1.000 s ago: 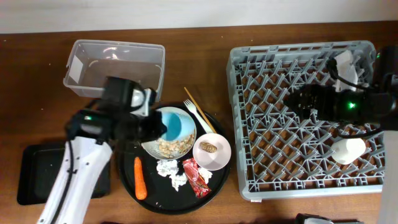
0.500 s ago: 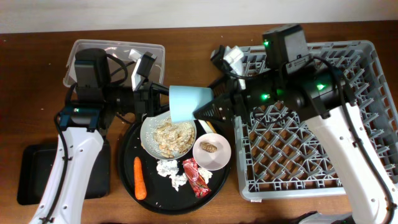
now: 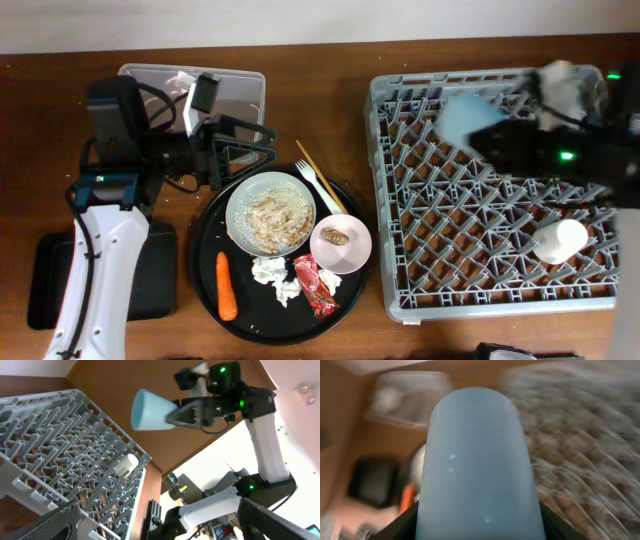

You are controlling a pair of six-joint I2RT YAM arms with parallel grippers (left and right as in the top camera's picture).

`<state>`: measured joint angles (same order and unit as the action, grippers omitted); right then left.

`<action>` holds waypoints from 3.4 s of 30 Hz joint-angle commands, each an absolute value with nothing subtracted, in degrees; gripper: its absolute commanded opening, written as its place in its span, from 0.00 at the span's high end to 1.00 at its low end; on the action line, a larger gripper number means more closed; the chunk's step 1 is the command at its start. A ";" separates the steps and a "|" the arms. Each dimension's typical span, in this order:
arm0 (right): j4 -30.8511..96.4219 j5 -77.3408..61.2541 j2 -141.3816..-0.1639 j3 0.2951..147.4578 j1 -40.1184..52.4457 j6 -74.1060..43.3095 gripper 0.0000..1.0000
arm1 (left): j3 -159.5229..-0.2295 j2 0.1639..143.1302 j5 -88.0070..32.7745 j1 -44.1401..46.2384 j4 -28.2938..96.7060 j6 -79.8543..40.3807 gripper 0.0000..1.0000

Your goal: Sort waste into correct bins and load items into the dishwasher rack

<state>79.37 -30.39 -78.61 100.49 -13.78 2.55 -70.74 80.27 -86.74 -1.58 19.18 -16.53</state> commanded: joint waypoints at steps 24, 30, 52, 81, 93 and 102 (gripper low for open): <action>90.76 -22.33 -83.48 119.50 -14.57 -8.86 0.02 | -71.33 71.55 -25.91 3.99 52.62 -10.37 0.11; 92.51 -22.31 -84.01 119.17 0.93 -9.50 0.04 | -67.88 71.09 -0.03 12.97 81.36 -25.21 0.18; 94.17 -19.86 -84.01 119.15 1.65 -9.23 0.07 | -34.61 75.05 -5.17 8.08 48.56 -39.05 0.39; 96.66 -19.68 -84.01 119.15 1.65 -7.75 0.07 | -66.19 77.56 -10.37 -28.40 63.33 -20.62 0.25; 97.30 -3.62 -84.05 119.04 1.45 -15.55 0.06 | -74.81 78.02 -10.17 15.07 67.11 -3.42 0.22; 97.30 -6.72 -84.05 116.22 1.50 -14.04 0.00 | -74.78 80.16 -11.51 19.09 65.78 -3.88 0.20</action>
